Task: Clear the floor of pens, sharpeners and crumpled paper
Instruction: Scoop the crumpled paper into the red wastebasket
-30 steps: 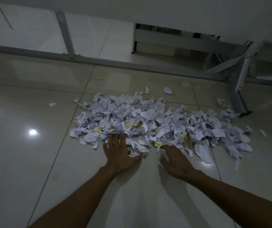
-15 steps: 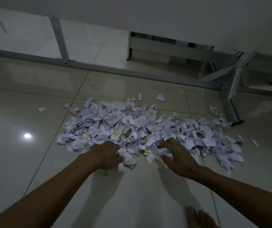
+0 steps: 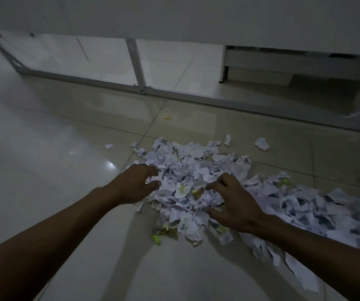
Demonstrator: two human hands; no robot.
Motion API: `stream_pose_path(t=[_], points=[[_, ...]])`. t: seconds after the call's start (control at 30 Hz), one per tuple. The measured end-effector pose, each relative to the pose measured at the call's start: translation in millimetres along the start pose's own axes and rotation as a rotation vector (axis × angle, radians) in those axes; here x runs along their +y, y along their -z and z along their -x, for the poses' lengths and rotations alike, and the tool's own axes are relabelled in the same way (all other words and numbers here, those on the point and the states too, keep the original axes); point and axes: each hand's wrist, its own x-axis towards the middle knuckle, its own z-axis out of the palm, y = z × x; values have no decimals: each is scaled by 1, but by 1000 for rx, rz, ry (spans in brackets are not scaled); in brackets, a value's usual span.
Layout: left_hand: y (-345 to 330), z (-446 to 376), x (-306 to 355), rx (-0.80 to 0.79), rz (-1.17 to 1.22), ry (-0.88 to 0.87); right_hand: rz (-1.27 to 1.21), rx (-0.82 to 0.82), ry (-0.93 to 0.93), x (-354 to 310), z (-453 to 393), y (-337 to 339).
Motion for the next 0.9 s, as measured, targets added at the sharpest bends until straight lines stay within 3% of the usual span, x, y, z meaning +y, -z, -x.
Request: stream_pose_path(t=[0.27, 0.6, 0.77, 0.9], points=[[31, -11, -26, -88, -45, 245, 159, -298, 210, -39, -73, 30], [-7, -84, -163, 227, 150, 544, 323, -484, 205, -44, -171, 12], [-49, -128, -200, 338, 112, 502, 181, -380, 103, -38, -207, -30], [-62, -149, -188, 409, 223, 399, 90, -288, 14, -39, -217, -56]])
